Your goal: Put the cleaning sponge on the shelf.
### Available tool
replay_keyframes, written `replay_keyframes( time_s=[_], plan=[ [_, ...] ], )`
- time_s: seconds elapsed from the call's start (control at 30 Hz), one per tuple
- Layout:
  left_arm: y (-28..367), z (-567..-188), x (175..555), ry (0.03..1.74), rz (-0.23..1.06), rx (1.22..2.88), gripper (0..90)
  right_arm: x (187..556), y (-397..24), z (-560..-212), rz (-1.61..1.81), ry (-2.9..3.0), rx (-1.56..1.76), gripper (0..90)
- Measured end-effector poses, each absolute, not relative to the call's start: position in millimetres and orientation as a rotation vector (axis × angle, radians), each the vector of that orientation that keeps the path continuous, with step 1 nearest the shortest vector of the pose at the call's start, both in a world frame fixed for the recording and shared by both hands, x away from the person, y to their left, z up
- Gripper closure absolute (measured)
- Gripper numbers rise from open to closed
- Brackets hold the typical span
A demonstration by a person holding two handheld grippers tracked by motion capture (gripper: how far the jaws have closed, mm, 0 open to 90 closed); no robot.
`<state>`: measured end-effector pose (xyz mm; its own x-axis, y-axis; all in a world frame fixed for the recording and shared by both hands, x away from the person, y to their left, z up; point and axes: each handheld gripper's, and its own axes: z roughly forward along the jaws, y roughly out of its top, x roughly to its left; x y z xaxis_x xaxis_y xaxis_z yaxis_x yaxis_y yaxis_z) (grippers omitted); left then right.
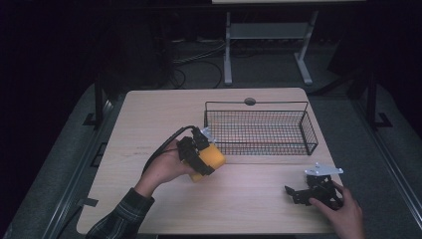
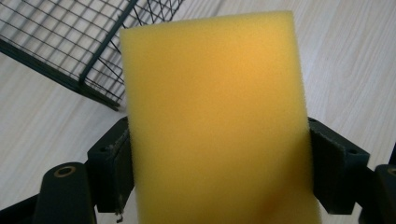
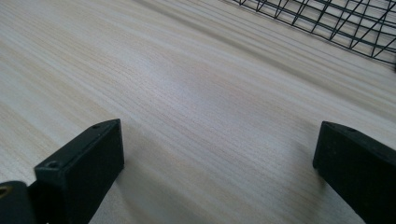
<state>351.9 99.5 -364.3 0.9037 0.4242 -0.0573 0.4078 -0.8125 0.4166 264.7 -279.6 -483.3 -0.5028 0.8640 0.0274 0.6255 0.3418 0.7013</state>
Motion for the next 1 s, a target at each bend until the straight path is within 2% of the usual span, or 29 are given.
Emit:
replay_keyframes(
  time_s=[1.0],
  plan=[
    [82,-336,390,0.596,0.076,2.617,21.1,265,-279,-483,0.949,2.261,1.32,1.3]
  ],
)
